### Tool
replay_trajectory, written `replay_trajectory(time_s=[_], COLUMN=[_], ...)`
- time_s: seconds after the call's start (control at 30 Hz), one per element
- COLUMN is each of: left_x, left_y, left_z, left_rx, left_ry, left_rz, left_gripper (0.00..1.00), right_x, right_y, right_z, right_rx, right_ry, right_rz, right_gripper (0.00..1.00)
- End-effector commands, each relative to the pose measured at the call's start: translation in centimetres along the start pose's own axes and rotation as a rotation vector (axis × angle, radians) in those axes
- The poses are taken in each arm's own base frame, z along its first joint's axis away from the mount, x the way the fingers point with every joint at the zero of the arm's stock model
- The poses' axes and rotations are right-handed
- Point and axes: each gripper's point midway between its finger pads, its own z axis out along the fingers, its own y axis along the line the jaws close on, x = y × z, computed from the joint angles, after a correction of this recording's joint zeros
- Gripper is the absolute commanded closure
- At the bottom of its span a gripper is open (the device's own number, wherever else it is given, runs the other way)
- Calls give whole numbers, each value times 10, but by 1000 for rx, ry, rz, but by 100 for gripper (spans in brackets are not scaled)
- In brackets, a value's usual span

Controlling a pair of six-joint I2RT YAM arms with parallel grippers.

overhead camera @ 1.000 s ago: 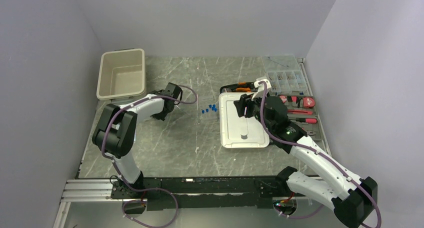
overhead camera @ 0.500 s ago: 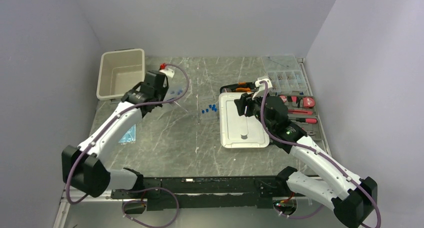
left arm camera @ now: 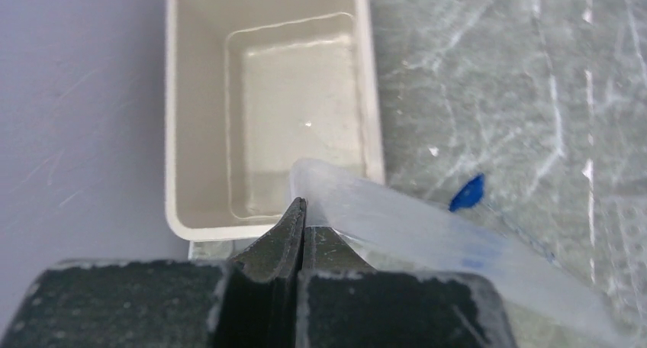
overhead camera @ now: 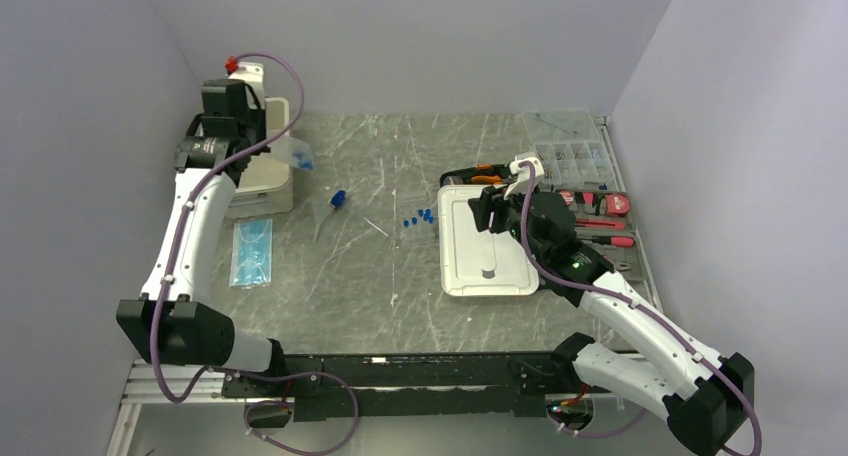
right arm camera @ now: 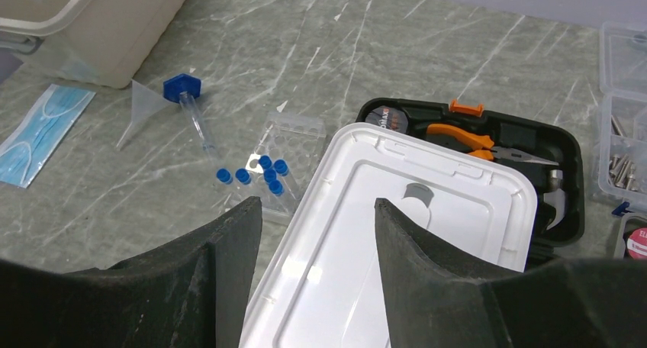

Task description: Organize the chemistry lab equipment

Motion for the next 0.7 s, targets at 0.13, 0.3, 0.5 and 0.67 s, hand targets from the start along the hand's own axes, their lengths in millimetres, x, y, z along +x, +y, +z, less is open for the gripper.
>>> replay_trajectory(time_s=[0.13, 0.3, 0.5, 0.67], left_x=[-8, 25, 61, 103], left_y=[77, 110, 113, 95], left_z=[33, 65, 97, 130], left_rx=[-213, -287, -281, -199], left_ry=[-9, 73, 165, 295], left_rz=[-143, -176, -159, -136], left_gripper=[100, 100, 100, 100], right_x=[-17, -18, -15, -14], right_y=[0, 0, -1, 0], right_z=[-1, -1, 1, 2], right_rx=[0, -1, 3, 2], right_ry=[-64, -66, -58, -53], right_rz=[22, 21, 21, 22], right_gripper=[41, 41, 41, 41])
